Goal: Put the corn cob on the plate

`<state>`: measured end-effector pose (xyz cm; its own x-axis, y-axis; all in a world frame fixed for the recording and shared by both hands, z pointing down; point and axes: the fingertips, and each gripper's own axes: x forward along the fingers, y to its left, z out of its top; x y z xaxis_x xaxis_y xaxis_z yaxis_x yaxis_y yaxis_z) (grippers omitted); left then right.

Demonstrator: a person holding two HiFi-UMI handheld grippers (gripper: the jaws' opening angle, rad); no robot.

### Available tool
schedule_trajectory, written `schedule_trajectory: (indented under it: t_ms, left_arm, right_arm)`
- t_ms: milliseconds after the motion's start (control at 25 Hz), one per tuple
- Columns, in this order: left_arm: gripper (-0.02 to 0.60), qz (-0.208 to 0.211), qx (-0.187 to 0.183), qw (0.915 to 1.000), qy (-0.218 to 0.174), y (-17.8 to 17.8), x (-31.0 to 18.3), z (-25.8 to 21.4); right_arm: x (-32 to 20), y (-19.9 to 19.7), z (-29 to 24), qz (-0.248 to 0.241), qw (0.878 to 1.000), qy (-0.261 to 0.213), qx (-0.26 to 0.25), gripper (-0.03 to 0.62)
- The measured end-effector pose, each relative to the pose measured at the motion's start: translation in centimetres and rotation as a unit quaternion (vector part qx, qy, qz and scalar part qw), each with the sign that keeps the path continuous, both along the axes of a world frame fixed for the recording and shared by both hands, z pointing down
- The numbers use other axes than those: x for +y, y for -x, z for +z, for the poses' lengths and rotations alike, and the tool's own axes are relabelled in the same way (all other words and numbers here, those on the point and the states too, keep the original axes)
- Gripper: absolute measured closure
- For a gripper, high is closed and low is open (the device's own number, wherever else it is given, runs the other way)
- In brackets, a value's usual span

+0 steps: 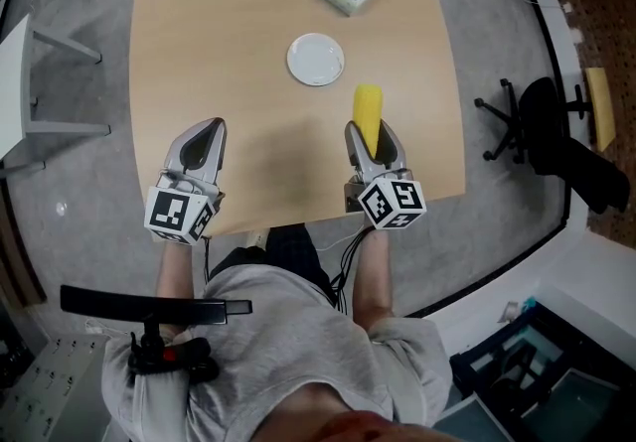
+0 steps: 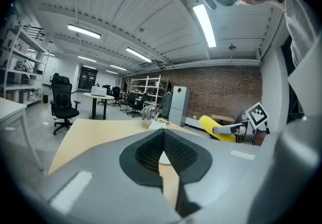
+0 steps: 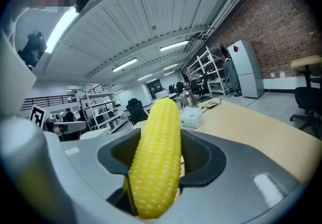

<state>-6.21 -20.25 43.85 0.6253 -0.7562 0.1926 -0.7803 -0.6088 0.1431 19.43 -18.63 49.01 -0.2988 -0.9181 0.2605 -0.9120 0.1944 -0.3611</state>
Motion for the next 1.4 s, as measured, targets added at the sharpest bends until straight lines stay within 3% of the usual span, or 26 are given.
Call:
schedule_trajectory:
  t_ms: [1400]
  left_arm:
    - [0.561,-0.024,-0.02,0.998,0.056,-0.2,-5.7,6.0]
  right_arm:
    - [-10.4,0.0,9.9,-0.027,0.997,0.066,-0.015,0.344]
